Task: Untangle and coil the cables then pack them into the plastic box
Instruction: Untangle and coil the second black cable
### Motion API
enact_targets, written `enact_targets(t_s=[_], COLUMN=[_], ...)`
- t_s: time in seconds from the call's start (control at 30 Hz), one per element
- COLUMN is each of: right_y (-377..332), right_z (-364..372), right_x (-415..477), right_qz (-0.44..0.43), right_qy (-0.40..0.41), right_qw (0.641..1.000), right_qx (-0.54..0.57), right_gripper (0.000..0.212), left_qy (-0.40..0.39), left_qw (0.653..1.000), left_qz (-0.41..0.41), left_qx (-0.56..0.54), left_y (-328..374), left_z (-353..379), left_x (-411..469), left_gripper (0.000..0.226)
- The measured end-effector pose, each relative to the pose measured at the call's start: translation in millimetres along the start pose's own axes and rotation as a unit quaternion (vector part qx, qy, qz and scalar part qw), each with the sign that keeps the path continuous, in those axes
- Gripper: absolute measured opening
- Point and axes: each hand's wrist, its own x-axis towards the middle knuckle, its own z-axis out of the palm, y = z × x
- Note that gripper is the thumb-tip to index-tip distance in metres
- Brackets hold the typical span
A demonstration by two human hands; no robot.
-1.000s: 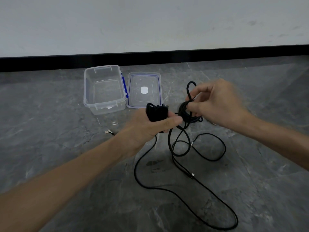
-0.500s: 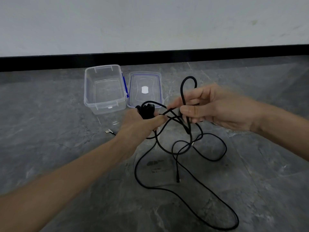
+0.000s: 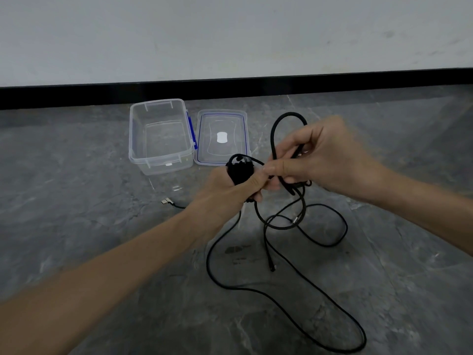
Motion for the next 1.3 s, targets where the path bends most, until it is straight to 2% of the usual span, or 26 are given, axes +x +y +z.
enact_targets(t_s=[0.13,0.3,0.4,0.5,0.57,0.6,0.63,0.7,0.77,0.87,0.97,1.03,1.07,1.13,1.23,1.3], right_y=[0,5,10,14,16,17,20,26,34,46,55,59,61,66,72,70], right_z=[5,9,5,-9,-22,-28,-35,-48,-63,-79,-76,-65,-59,-51,-50,-50], right_x=[2,7,8,10,11,12,14,17,24,28,19,11,9,6,10,10], right_qz=[0.039,0.096,0.149,0.135,0.1,0.091,0.092,0.132,0.199,0.262,0.272,0.26,0.25,0.227,0.241,0.225], right_qy=[0.05,0.062,0.025,-0.011,-0.013,-0.014,-0.013,-0.006,0.007,-0.064,-0.192,-0.267,-0.293,-0.319,-0.289,-0.289], right_qw=[0.997,0.985,0.97,0.985,0.995,0.995,0.995,0.984,0.943,0.917,0.935,0.928,0.922,0.92,0.906,0.899], right_qx=[0.039,0.132,0.19,0.105,-0.019,-0.048,-0.032,0.118,0.266,0.295,0.122,-0.017,-0.037,0.011,0.195,0.24], right_gripper=[0.019,0.019,0.012,0.013,0.017,0.019,0.021,0.022,0.019,0.017,0.047,0.04,0.034,0.035,0.062,0.072], left_qy=[0.005,-0.014,-0.018,-0.045,-0.015,0.004,0.021,0.048,0.074,0.075,0.087,0.093,0.096,0.103,0.101,0.096], left_qw=[0.998,0.996,0.999,0.999,1.0,1.0,0.999,0.998,0.996,0.997,0.996,0.995,0.995,0.994,0.994,0.994], left_qz=[-0.004,0.013,0.013,0.01,0.001,-0.009,-0.015,-0.028,-0.038,-0.026,-0.016,-0.011,-0.009,-0.007,0.0,-0.001], left_qx=[-0.062,-0.085,-0.031,-0.009,-0.025,-0.029,-0.028,-0.027,-0.027,0.009,0.025,0.032,0.03,0.024,0.049,0.056], left_y=[-2,-3,-2,0,-1,-1,-3,-6,-10,-10,-7,-5,-5,-5,-7,-10], left_z=[1,0,-3,-2,-2,-3,-6,-12,-19,-21,-20,-21,-21,-23,-26,-25], left_x=[0,1,-1,-4,-2,-1,1,3,4,6,11,12,13,13,11,10], left_gripper=[0.029,0.045,0.026,0.017,0.025,0.031,0.034,0.037,0.039,0.042,0.044,0.043,0.042,0.042,0.037,0.032])
